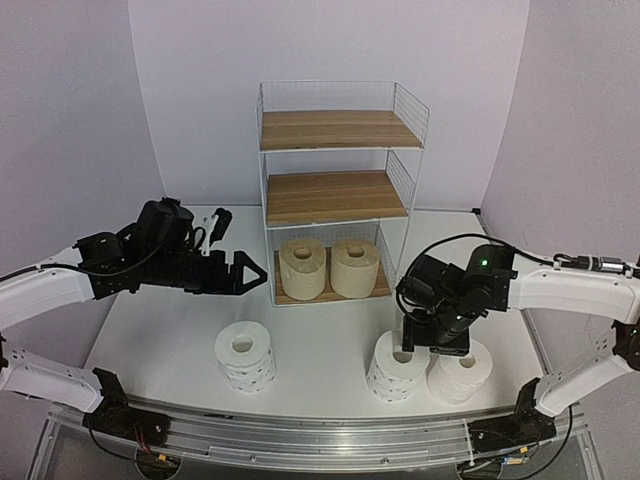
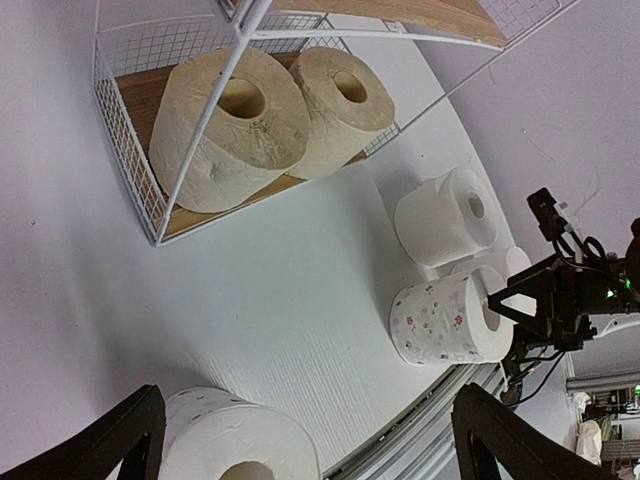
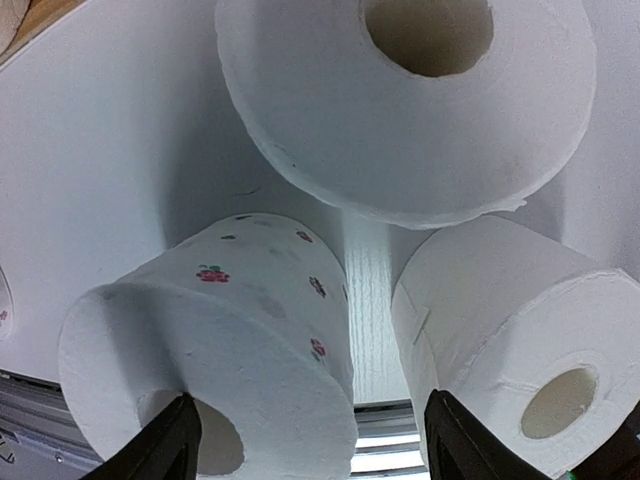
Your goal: Place and organize the paper towels onto the shelf
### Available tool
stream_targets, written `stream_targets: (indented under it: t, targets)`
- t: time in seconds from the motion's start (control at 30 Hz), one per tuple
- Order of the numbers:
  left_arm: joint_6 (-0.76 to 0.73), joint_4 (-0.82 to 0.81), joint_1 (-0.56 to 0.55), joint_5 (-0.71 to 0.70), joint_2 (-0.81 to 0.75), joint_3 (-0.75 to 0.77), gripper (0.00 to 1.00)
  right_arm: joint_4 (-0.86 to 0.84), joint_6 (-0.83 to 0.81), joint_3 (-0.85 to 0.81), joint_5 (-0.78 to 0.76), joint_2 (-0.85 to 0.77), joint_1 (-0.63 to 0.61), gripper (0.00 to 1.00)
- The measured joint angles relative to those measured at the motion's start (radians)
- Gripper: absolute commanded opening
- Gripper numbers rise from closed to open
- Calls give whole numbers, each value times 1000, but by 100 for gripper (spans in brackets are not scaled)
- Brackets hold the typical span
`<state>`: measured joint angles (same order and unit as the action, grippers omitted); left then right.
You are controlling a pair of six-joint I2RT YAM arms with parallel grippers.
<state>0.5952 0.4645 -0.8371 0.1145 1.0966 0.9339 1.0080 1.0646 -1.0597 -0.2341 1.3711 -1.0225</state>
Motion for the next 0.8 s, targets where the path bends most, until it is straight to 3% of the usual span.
stream_targets:
  t: [0.13, 0.27, 0.43, 0.8]
  targets:
    - [-26, -21, 0, 33, 1, -7, 100, -27, 4, 39, 30, 4, 15, 63]
    - [-66, -61, 0, 86, 1, -35, 100, -62, 8, 74, 53, 4, 22, 42]
    - [-132, -129, 0, 186, -1, -82, 100, -85, 9, 81, 74, 5, 24, 25]
    - [-283, -307, -6, 435, -41, -103, 100, -80, -49, -13, 192, 5, 26, 20]
